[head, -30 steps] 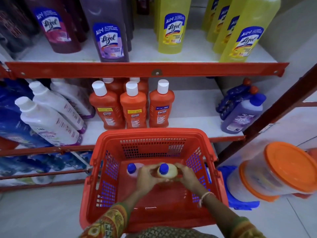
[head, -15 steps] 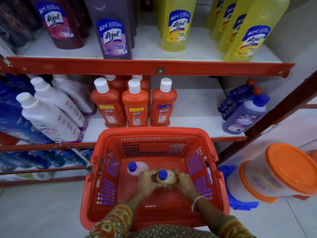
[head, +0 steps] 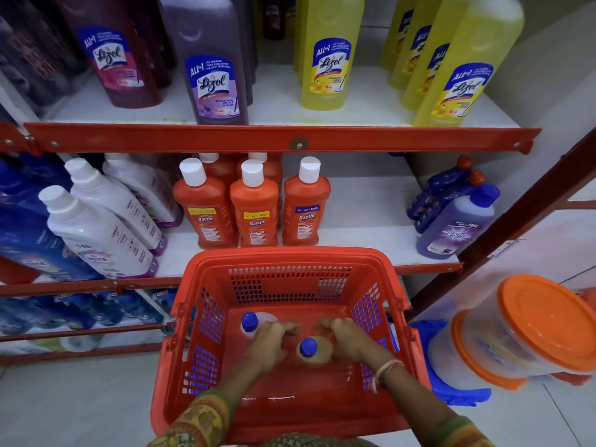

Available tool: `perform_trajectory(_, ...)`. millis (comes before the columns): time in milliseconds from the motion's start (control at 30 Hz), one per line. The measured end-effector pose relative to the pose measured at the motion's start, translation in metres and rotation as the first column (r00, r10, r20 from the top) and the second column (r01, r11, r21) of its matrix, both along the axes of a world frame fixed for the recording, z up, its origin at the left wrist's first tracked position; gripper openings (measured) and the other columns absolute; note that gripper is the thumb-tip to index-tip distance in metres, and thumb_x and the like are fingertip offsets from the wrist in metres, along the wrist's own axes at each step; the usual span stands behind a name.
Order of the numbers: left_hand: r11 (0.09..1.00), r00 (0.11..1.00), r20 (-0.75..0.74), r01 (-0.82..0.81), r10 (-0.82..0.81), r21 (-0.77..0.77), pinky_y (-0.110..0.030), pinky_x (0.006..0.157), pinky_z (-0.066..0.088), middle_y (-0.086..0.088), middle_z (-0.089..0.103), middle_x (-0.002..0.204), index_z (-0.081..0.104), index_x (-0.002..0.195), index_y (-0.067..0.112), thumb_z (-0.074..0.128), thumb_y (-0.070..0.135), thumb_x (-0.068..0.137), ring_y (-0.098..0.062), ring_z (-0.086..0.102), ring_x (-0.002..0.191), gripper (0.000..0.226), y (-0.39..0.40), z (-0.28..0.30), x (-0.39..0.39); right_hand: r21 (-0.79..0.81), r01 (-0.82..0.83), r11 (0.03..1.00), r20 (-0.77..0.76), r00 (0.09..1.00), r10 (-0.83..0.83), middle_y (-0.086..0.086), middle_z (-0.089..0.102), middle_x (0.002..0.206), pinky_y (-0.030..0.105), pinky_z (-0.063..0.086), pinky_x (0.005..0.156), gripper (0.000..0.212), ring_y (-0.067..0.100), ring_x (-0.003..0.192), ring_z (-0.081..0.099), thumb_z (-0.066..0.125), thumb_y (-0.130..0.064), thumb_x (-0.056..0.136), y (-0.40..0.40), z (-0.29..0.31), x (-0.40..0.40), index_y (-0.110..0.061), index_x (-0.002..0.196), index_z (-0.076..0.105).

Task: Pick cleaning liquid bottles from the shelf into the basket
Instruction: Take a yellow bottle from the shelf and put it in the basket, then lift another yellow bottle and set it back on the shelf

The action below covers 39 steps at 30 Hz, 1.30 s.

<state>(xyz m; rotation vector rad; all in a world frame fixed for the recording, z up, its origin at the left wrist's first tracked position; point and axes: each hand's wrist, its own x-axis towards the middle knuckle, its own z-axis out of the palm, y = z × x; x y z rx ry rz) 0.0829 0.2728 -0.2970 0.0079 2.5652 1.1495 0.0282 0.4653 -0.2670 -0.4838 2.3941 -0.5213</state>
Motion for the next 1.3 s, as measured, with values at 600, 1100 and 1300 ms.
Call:
perform_trajectory(600, 0.992, 0.523, -0.846, -0.122, 0.102, 0.044, -0.02, 0.094, 0.044, 0.003, 0.069, 0.115, 0.063, 0.118, 0.017, 0.062, 0.016, 0.083, -0.007, 0.061, 0.106, 0.035, -0.005, 0.241, -0.11, -0.725, 0.038, 0.688, -0.413, 0.775, -0.478, -0.004, 0.075, 0.093, 0.016, 0.055, 0.074, 0.033, 0.001, 0.087, 0.069, 0.075, -0.008, 0.077, 0.021, 0.231, -0.098, -0.022, 0.105, 0.065)
perform_trajectory(1100, 0.838, 0.552, -0.828, -0.403, -0.098, -0.369, -0.049, 0.106, 0.032, -0.004, 0.066, 0.122, 0.058, 0.123, 0.018, 0.031, 0.05, 0.089, -0.02, 0.058, 0.116, 0.054, -0.007, 0.251, -0.21, -0.895, 0.237, 0.377, -0.308, 0.283, -0.908, 0.008, 0.037, 0.144, 0.052, 0.046, 0.101, 0.098, 0.029, 0.128, 0.042, 0.084, -0.039, 0.064, 0.089, 0.284, -0.221, -0.028, 0.142, 0.026)
perform_trajectory(1300, 0.784, 0.612, -0.774, -0.398, -0.159, -0.476, -0.05, 0.11, -0.002, 0.001, 0.045, 0.145, 0.038, 0.14, 0.022, 0.023, 0.058, 0.095, -0.018, 0.033, 0.137, 0.06, -0.013, 0.232, -0.21, -0.874, 0.262, 0.409, -0.159, 0.641, -0.751, 0.015, 0.069, 0.109, 0.016, 0.055, 0.049, 0.07, 0.02, 0.078, 0.07, 0.078, -0.036, 0.065, 0.109, 0.284, -0.246, -0.016, 0.124, 0.046)
